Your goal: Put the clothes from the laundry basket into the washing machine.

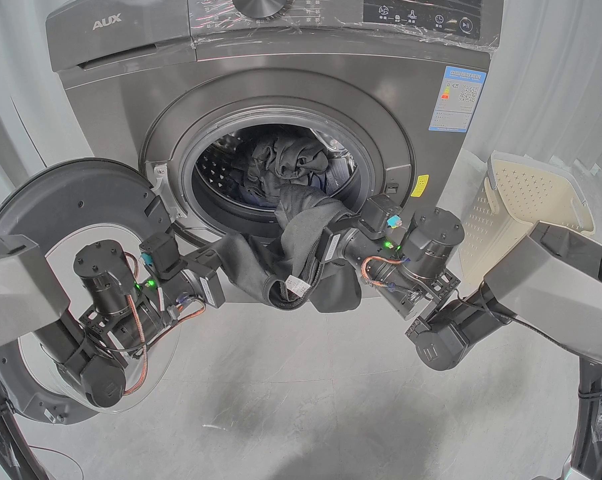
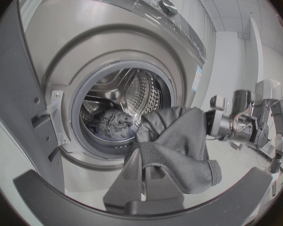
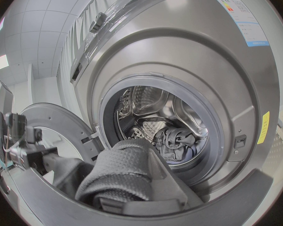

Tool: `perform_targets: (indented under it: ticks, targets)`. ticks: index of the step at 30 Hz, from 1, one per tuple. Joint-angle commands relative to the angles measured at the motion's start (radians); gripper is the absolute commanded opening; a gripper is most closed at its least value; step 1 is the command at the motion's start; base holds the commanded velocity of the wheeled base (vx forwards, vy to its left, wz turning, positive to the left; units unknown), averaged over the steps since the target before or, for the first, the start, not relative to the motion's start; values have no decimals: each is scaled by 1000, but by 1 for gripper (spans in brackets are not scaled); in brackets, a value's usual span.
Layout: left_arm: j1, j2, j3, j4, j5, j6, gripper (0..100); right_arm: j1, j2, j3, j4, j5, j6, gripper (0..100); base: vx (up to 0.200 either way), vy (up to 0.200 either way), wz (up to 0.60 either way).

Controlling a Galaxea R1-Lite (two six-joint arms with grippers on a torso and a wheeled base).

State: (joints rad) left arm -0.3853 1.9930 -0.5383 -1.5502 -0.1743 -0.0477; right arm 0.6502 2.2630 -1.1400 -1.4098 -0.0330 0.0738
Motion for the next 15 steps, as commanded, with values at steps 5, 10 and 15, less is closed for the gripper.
perform_targets:
  ticks: [5,10,15]
  targets:
    - [2,49,9,-2,-21,0,100,3,-22,-14,5,-1,-2,0,0,0,0]
    - [0,73,69,-1,-33,9,100,-23,-25,-40,17,-1,-5,0,0,0,0]
    - [-10,92,158,-1,-131,88,100,-27,-40,-66,22,1,-5,0,0,0,0]
